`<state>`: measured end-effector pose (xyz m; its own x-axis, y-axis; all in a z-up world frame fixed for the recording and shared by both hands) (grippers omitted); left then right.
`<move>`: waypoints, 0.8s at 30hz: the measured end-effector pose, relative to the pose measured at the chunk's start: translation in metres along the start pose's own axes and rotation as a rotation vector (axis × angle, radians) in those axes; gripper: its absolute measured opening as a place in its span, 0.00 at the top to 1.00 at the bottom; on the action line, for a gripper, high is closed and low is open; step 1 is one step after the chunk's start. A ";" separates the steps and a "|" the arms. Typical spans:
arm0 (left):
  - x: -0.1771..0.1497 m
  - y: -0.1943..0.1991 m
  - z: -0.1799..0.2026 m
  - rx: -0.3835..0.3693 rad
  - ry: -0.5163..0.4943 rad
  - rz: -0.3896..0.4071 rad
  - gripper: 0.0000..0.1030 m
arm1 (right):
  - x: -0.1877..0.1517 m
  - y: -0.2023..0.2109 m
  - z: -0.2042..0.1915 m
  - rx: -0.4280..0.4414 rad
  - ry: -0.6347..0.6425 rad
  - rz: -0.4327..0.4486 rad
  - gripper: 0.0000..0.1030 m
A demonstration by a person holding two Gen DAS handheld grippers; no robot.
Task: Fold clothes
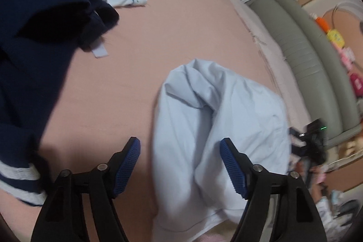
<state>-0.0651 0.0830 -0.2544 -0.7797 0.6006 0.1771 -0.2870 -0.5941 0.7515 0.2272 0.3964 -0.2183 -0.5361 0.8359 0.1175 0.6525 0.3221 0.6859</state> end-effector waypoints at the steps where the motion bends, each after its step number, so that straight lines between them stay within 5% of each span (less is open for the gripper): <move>1: 0.002 -0.001 -0.002 -0.054 0.022 -0.003 0.25 | 0.001 -0.001 0.003 0.046 -0.016 0.006 0.21; 4: 0.006 -0.008 -0.006 -0.189 0.084 -0.029 0.24 | 0.006 -0.007 0.006 0.152 -0.038 0.006 0.19; 9: 0.011 -0.019 0.000 -0.248 0.098 -0.042 0.24 | 0.016 -0.031 -0.010 0.131 0.012 -0.092 0.10; 16: 0.024 -0.045 0.034 -0.206 0.011 -0.123 0.24 | 0.028 -0.069 -0.035 0.178 0.035 -0.193 0.06; 24: 0.024 -0.053 0.044 -0.151 -0.032 -0.101 0.20 | 0.022 -0.069 -0.037 0.180 0.070 -0.169 0.01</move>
<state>-0.0440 0.1520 -0.2621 -0.7255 0.6762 0.1276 -0.4450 -0.6025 0.6625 0.1502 0.3764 -0.2365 -0.6775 0.7326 0.0661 0.6318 0.5335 0.5623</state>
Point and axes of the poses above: each gripper's, at about its wrist camera, not at the fingertips, and y roughly against the way its jaws point, z to its right, x to its top, the point moved 2 cm from there along -y, roughly the way its jaws point, and after that the axes turned 11 degrees about -z, right-handed, at the moved point
